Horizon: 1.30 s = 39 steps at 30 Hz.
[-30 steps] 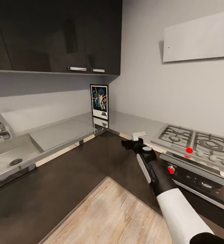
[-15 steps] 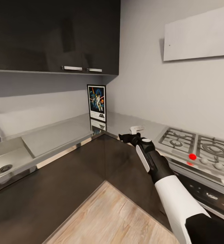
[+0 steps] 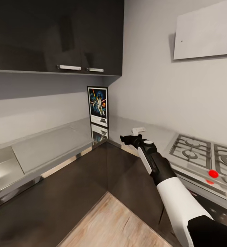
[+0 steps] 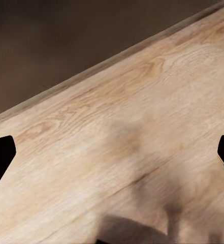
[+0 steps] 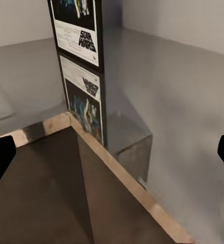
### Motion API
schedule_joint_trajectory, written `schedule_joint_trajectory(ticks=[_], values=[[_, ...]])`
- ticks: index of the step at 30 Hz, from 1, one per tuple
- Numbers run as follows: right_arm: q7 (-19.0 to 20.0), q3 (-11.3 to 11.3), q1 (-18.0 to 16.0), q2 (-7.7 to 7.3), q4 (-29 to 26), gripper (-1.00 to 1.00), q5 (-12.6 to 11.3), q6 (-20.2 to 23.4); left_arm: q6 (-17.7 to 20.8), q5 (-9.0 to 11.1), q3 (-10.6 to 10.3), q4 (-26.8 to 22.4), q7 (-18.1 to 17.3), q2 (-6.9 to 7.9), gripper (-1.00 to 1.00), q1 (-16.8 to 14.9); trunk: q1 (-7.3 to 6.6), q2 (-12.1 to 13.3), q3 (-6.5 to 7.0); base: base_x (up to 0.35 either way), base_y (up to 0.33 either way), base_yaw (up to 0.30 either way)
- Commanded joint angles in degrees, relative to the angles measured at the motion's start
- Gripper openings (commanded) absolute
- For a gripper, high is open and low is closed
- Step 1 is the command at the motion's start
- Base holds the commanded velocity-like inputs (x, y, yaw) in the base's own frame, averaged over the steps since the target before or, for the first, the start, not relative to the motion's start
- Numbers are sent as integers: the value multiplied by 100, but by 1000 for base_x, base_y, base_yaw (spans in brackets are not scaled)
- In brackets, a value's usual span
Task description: Pick up the poster from the kitchen countertop and hang it on one of the wall nails in the kitchen.
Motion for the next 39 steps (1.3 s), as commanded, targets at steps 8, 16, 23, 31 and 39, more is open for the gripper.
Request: schedule_joint_trajectory(ticks=[8, 16, 23, 31, 39], values=[[-12, 1, -242, 5, 93, 100, -50, 25, -16, 19, 38, 7, -36, 5, 100, 1, 4, -2, -5, 266, 6, 0], [-12, -3, -715, 10, 699, 100, -109, 19, -24, 17, 35, 11, -36, 6, 100, 1, 4, -2, -5, 40, 1, 0], [12, 2, -1391, 15, 2188, 100, -554, -624, -24, 16, 26, 4, -36, 6, 100, 1, 4, -2, -5, 5, 0, 0], [553, 9, -1459, 15, 2392, 100, -619, -825, -24, 16, 25, 5, -36, 6, 100, 1, 4, -2, -5, 163, 0, 0], [716, 10, -1461, 15, 2388, 100, -622, -836, -24, 16, 29, 2, -36, 6, 100, 1, 4, -2, 15, 26, 0, 85]])
